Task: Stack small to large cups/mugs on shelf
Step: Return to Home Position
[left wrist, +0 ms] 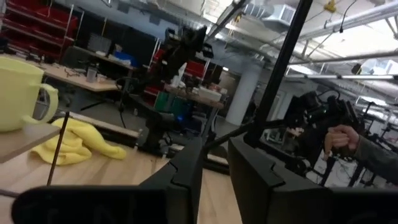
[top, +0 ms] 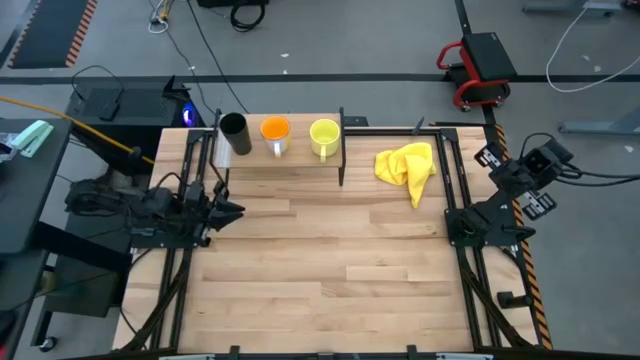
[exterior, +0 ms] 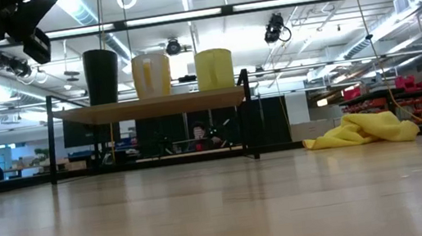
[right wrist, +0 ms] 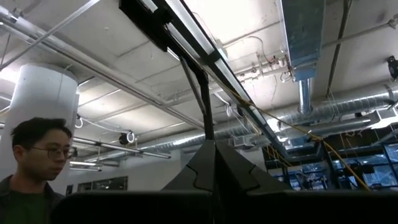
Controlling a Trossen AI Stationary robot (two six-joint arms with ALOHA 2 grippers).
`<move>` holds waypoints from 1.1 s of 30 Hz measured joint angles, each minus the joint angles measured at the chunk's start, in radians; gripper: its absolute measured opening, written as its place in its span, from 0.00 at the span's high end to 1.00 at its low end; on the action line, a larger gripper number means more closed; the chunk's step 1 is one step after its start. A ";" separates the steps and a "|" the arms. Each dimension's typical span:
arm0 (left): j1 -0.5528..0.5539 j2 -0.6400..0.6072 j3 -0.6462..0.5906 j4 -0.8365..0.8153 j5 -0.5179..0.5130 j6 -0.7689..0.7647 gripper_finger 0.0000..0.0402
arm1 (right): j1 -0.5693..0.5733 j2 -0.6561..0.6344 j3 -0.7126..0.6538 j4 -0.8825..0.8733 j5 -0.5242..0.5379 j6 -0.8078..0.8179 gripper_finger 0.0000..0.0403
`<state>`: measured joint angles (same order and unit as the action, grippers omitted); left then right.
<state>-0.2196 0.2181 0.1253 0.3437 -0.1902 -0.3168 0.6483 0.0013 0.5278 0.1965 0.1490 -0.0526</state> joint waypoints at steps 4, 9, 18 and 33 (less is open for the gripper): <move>0.022 -0.063 0.000 -0.006 -0.004 0.016 0.79 | 0.000 0.000 0.000 -0.010 0.000 0.018 0.97; 0.033 -0.137 0.001 -0.065 -0.004 0.010 0.77 | 0.000 0.000 0.000 -0.014 0.000 0.027 0.97; 0.033 -0.216 -0.002 -0.084 0.002 0.022 0.80 | 0.000 0.000 0.000 -0.015 -0.001 0.027 0.97; 0.032 -0.200 -0.044 -0.177 0.065 -0.028 0.78 | 0.000 0.000 -0.016 -0.079 -0.001 0.024 0.97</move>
<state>-0.1871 0.0181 0.0811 0.1672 -0.1253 -0.3450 0.6483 0.0017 0.5120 0.1176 0.1482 -0.0290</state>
